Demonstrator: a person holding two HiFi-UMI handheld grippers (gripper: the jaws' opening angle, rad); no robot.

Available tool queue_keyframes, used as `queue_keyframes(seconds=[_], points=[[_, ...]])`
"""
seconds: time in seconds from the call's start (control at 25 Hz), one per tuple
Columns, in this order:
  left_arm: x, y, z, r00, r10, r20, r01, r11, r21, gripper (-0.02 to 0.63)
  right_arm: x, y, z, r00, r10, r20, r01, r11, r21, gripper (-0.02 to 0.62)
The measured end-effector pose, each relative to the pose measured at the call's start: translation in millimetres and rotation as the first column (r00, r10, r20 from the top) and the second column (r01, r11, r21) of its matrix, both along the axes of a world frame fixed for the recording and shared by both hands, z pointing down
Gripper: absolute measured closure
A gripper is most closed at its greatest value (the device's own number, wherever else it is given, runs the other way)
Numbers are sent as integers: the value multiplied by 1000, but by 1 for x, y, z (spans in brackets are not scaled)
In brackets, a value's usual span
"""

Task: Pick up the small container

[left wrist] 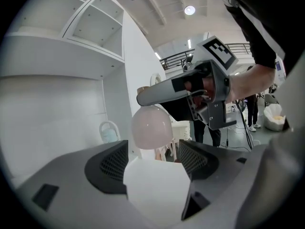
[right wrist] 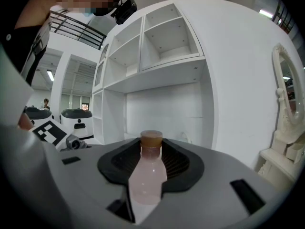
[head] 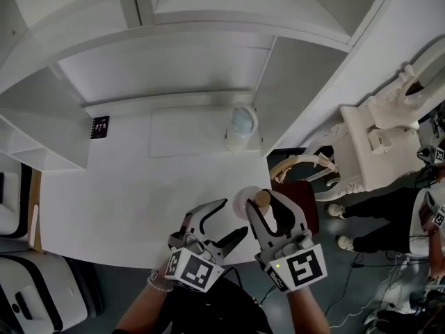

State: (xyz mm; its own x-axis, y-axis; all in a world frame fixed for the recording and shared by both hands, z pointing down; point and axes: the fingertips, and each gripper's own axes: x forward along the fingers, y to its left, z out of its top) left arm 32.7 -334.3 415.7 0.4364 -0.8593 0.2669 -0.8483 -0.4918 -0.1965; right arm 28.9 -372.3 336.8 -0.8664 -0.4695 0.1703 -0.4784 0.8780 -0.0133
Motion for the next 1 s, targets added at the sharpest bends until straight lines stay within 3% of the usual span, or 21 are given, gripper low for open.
queue_keyframes(seconds=[0.56, 0.84, 1.0], points=[[3, 28, -19, 1000, 11, 14, -11, 999, 46, 284, -8, 53, -27, 996, -85, 37, 85, 996, 1, 454], [0, 39, -34, 1000, 11, 17, -12, 996, 83, 284, -13, 68, -48, 990, -109, 85, 108, 994, 21, 454], [0, 45, -40, 1000, 17, 13, -18, 995, 97, 284, -9, 73, -49, 993, -100, 68, 98, 995, 26, 453]])
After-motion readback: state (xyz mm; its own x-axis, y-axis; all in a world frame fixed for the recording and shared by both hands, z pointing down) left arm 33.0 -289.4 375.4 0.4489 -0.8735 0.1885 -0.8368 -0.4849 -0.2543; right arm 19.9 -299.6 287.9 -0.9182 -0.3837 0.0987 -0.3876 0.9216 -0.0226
